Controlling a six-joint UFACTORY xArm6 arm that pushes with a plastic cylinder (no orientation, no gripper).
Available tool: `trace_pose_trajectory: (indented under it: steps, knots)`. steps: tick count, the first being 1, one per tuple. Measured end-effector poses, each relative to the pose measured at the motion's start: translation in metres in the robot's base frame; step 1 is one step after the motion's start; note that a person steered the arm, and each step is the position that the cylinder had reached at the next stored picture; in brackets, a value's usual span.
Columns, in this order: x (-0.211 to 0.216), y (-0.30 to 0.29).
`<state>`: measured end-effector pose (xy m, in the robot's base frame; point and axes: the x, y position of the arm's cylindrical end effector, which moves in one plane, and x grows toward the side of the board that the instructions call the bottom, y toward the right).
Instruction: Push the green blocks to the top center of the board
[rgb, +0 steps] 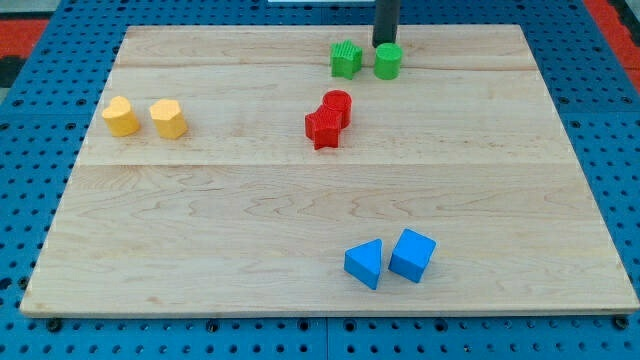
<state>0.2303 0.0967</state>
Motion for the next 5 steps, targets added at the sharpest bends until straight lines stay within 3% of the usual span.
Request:
trace_pose_trajectory:
  steps: [1, 2, 3, 5]
  knots:
    - [0.002, 0.022]
    - [0.013, 0.098]
    - [0.044, 0.107]
    - [0.023, -0.048]
